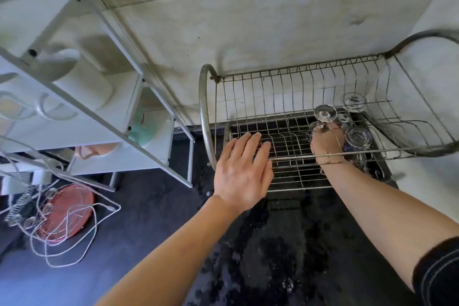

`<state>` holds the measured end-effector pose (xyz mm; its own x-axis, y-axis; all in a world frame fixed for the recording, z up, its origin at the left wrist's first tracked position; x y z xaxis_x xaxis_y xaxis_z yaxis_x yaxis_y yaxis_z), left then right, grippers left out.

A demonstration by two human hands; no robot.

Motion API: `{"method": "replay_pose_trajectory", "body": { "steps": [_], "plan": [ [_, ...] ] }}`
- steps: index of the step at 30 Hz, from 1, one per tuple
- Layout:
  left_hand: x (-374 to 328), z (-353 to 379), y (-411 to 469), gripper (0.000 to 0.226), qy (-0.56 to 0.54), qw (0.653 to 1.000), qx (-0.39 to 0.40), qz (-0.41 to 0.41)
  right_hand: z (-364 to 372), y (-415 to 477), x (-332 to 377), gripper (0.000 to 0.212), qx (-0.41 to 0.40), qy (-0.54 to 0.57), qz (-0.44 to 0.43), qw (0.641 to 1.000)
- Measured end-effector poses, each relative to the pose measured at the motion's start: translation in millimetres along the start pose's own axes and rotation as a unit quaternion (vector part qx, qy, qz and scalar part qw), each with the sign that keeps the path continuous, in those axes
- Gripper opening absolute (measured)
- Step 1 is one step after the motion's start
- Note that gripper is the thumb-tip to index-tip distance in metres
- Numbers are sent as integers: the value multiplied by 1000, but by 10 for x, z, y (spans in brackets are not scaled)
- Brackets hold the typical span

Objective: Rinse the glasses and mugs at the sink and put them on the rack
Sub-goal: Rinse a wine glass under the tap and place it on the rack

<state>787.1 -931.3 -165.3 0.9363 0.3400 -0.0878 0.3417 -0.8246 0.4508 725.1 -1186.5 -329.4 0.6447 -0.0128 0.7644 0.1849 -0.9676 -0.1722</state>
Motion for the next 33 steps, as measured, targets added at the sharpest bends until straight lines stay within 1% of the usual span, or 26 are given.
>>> {"method": "replay_pose_trajectory", "body": {
  "steps": [1, 2, 4, 5, 8, 11, 14, 17, 20, 24, 26, 28, 33],
  "plan": [
    [0, -15, -1, 35, -6, 1000, 6, -2, -55, -77, 49, 31, 0, 2, 1, 1000],
    [0, -34, 2, 35, -14, 1000, 13, -3, -122, -192, 91, 33, 6, -24, 7, 1000],
    [7, -95, 3, 35, -31, 999, 27, -8, -227, -417, 118, 46, 25, -62, 17, 998],
    [12, -143, -14, 36, -42, 999, 31, -11, -268, -536, 106, 48, 41, -62, 24, 997],
    [16, -411, -226, 33, -85, 996, 4, -14, -290, -972, 107, 33, 93, -88, 2, 992],
    [79, -750, -704, 27, -107, 994, -26, -17, -126, -1521, 75, 28, 168, -142, -55, 974],
    [344, -1013, -1416, 29, -107, 992, -4, -66, 96, -2259, 76, 16, 243, -191, -115, 944],
    [733, -1257, -2264, 31, -85, 981, 39, -173, 321, -3104, 182, 12, 298, -221, -166, 913],
    [1099, -1552, -3198, 23, -48, 949, 103, -293, 641, -3993, 345, 10, 351, -237, -229, 877],
    [1444, -2001, -4382, 21, -5, 909, 128, -397, 1087, -5180, 609, 6, 416, -244, -315, 817],
    [1599, -2227, -4908, 19, 13, 882, 124, -454, 1283, -5725, 722, 14, 448, -244, -350, 786],
    [1729, -2451, -5394, 16, 18, 856, 105, -506, 1474, -6235, 842, 20, 473, -243, -392, 751],
    [1986, -2911, -6372, 16, 32, 799, 61, -597, 1961, -7371, 1149, 22, 518, -248, -474, 667]
  ]
}}
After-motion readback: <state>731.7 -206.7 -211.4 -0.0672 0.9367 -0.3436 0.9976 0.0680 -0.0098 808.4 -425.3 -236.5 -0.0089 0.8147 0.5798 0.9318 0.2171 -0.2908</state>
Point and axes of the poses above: each hand's wrist, its own y-axis towards the middle knuckle, its own z-axis out of the palm, x = y × z, the point moved 6 cm from there along y, towards the middle knuckle, and after that the axes turned 4 degrees about -y, right-handed, at the moved point
